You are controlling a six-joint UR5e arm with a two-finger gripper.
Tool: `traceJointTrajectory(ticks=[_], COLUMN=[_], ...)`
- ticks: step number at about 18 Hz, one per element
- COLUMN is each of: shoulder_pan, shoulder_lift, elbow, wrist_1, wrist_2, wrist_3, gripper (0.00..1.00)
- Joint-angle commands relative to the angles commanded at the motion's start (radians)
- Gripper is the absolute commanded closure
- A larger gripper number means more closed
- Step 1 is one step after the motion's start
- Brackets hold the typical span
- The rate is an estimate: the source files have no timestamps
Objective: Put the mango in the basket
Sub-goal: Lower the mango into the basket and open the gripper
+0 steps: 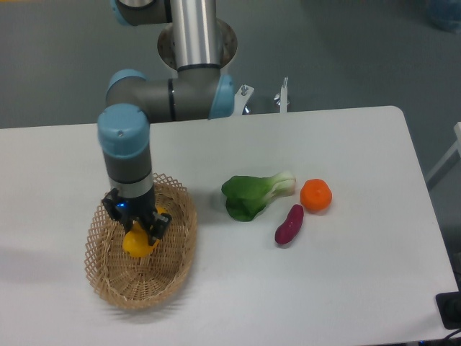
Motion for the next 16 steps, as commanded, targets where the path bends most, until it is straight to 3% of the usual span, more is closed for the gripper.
traceJointTrajectory(ticks=[14,16], shoulder_pan=[-0.038,-0.044], shoulder_lift=[-0.026,-0.028], elbow=[-0.006,-0.006], wrist_1=[0.000,0.000], wrist_2=[0.055,0.057], wrist_3=[0.029,0.028], gripper=[0.43,0.38])
